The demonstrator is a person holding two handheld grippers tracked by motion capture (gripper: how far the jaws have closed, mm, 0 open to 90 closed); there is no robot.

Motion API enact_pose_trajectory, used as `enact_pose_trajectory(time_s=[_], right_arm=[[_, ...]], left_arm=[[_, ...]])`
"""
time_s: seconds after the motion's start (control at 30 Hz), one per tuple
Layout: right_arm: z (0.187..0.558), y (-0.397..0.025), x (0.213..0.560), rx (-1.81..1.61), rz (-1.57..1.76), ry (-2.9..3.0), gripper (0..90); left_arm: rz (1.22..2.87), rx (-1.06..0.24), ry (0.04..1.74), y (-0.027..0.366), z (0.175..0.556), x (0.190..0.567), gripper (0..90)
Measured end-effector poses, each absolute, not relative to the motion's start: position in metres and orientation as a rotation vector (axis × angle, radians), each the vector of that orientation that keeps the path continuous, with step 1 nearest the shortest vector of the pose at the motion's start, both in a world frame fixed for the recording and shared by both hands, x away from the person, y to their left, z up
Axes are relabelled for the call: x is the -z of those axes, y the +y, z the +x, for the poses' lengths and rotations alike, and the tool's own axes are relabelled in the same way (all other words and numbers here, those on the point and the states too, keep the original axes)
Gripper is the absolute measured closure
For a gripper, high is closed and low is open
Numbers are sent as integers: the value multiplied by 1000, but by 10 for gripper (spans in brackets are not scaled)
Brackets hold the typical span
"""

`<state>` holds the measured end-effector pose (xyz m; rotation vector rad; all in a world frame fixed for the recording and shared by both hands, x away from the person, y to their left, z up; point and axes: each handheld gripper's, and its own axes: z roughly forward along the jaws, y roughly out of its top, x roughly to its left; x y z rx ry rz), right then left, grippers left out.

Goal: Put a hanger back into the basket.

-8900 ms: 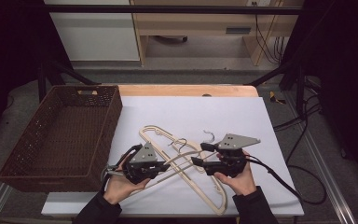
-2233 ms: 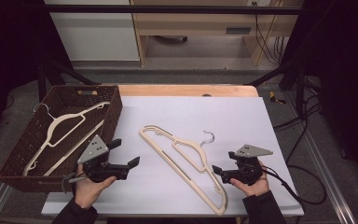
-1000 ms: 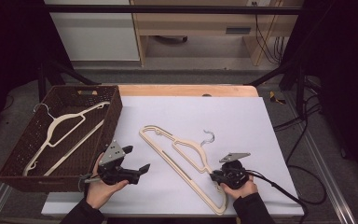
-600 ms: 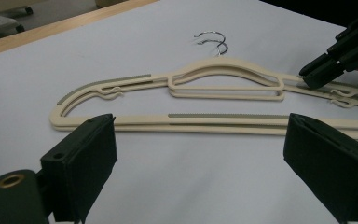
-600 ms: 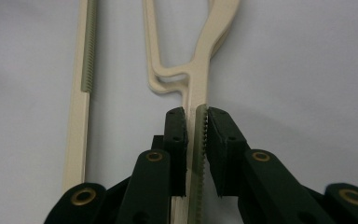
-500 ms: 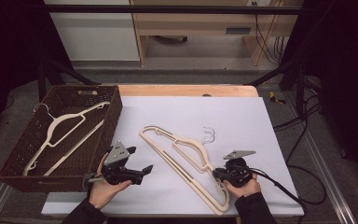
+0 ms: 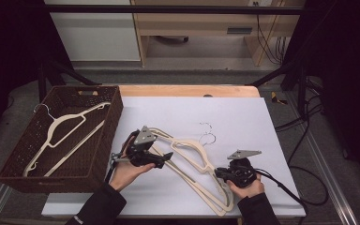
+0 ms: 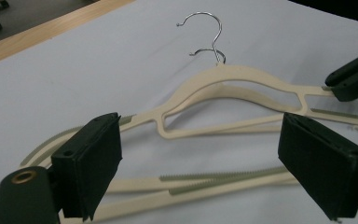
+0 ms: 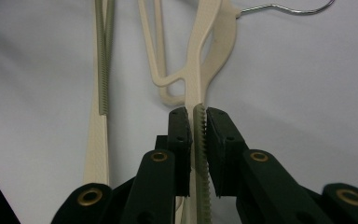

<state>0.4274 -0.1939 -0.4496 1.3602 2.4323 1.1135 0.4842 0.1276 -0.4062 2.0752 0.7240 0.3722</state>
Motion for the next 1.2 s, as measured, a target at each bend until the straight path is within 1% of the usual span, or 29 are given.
enact_pose_trajectory(time_s=[0.17, 0.33, 0.57, 0.77, 0.87, 0.93, 1.2], right_arm=[[426, -195, 448, -1120, 1360, 2434, 809], [425, -195, 447, -1129, 1344, 2433, 809], [424, -196, 446, -1147, 1340, 2434, 810], [424, -197, 445, -1162, 1314, 2435, 812], [424, -197, 444, -1165, 1324, 2436, 812], [423, -197, 444, -1163, 1316, 2435, 812], [422, -199, 442, -1189, 1310, 2447, 809]], left_arm=[[2133, -364, 709, 106, 506, 416, 161], [2189, -352, 693, 89, 522, 426, 207], [2266, -394, 636, 74, 536, 435, 276], [2321, -422, 588, 64, 543, 443, 376], [2345, -435, 574, 64, 547, 446, 465], [2335, -424, 570, 64, 548, 447, 551], [2409, -542, 432, 66, 536, 440, 640]])
